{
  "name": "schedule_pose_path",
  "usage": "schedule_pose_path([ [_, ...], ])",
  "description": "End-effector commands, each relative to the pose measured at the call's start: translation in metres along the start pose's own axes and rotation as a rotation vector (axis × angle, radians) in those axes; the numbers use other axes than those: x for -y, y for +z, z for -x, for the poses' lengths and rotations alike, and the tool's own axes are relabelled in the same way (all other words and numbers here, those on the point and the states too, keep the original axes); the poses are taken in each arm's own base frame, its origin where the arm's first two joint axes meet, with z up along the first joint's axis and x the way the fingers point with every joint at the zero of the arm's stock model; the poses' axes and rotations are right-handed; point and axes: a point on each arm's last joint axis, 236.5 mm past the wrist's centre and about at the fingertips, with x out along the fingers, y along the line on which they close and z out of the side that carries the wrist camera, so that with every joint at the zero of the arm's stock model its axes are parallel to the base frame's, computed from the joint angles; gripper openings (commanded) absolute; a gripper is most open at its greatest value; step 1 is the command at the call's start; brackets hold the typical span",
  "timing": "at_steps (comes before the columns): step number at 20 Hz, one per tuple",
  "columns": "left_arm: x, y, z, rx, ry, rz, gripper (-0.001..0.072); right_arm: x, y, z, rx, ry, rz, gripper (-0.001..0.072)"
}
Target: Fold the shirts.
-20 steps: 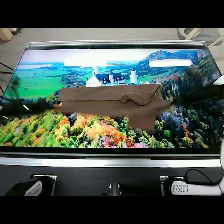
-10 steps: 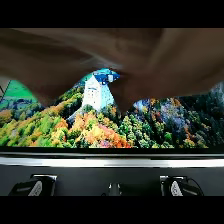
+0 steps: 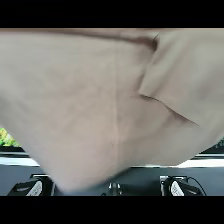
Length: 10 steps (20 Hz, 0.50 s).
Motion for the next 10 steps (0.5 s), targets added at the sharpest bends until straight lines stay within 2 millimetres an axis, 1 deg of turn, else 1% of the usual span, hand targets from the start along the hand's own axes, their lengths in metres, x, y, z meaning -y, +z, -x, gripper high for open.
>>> schedule_pose_path([
  [1, -0.042, -0.108, -0.092, -0.390, 0.030, 0.064, 0.0022, -0.025, -0.094, -0.103, -0.359, 0.293, -0.127, 0.0014],
  [2, -0.053, -0.144, -0.119, -0.486, 0.034, 0.093, 0.0023, -0.032, -0.119, -0.133, -0.437, 0.351, -0.165, 0.0014],
  [3, -0.065, -0.182, -0.146, -0.580, 0.039, 0.122, 0.0023, -0.041, -0.148, -0.163, -0.529, 0.391, -0.170, 0.0015],
  [4, -0.075, -0.217, -0.168, -0.657, 0.046, 0.155, 0.0023, -0.057, -0.173, -0.189, -0.611, 0.433, -0.162, 0.0015],
  [5, -0.085, -0.251, -0.189, -0.731, 0.053, 0.185, 0.0023, -0.077, -0.194, -0.216, -0.678, 0.482, -0.140, 0.0015],
  [6, -0.092, -0.279, -0.207, -0.795, 0.058, 0.208, 0.0023, -0.097, -0.210, -0.241, -0.713, 0.520, -0.126, 0.0015],
  [7, -0.098, -0.301, -0.223, -0.836, 0.062, 0.225, 0.0023, -0.115, -0.222, -0.271, -0.716, 0.535, -0.126, 0.0016],
  [8, -0.102, -0.321, -0.238, -0.864, 0.064, 0.241, 0.0023, -0.128, -0.232, -0.294, -0.718, 0.533, -0.145, 0.0016],
  [9, -0.107, -0.339, -0.253, -0.884, 0.066, 0.258, 0.0023, -0.139, -0.243, -0.318, -0.718, 0.518, -0.178, 0.0016],
  [10, -0.108, -0.353, -0.265, -0.898, 0.061, 0.282, 0.0023, -0.144, -0.250, -0.338, -0.705, 0.503, -0.211, 0.0016],
])
